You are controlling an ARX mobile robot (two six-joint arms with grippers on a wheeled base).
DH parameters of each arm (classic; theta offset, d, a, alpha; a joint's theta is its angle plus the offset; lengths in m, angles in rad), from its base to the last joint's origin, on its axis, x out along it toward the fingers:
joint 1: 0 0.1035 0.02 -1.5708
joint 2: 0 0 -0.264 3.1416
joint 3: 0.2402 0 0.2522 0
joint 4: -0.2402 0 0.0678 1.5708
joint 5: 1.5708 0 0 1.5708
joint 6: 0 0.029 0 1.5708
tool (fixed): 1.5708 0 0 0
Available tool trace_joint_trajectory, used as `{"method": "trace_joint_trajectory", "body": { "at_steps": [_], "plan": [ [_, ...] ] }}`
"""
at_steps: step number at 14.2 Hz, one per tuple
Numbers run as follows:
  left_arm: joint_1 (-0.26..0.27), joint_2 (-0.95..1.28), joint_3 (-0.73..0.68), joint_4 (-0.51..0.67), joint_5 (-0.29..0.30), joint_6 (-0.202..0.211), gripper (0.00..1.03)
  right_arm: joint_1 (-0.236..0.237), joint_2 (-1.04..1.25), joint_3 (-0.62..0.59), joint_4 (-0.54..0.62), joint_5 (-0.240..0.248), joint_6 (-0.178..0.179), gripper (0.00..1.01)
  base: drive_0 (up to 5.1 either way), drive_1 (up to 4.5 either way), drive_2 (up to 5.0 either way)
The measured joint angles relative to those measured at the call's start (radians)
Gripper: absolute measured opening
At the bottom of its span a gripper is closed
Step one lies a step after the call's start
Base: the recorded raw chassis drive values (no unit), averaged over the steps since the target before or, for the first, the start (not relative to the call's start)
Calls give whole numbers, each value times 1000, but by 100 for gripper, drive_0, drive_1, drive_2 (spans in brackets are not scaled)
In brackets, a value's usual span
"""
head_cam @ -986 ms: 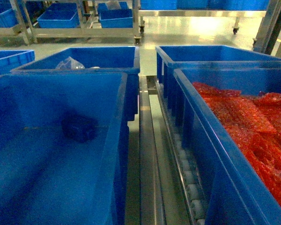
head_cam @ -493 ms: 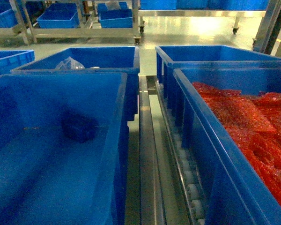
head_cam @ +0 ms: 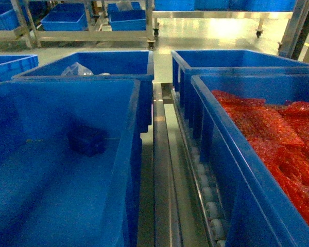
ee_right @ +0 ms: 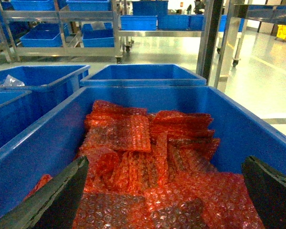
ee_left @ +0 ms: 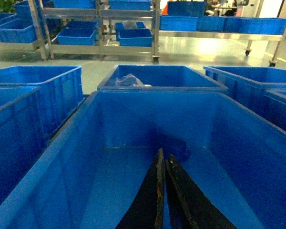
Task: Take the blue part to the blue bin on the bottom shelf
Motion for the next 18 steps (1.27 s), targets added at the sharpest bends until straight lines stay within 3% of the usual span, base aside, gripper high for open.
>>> {"method": "trace_joint_trajectory", "body": {
  "at_steps": [1,8,9,18],
  "plan": [
    [0,0,0,1,0,-1,2,0,0,0,0,0,0,98,0,0,0],
    [0,0,0,1,0,0,91,0,0,0,0,0,0,98,0,0,0],
    [0,0,0,1,0,1,100,0,0,0,0,0,0,98,0,0,0],
    [0,0,0,1,0,0,98,0,0,0,0,0,0,98,0,0,0]
  ]
}}
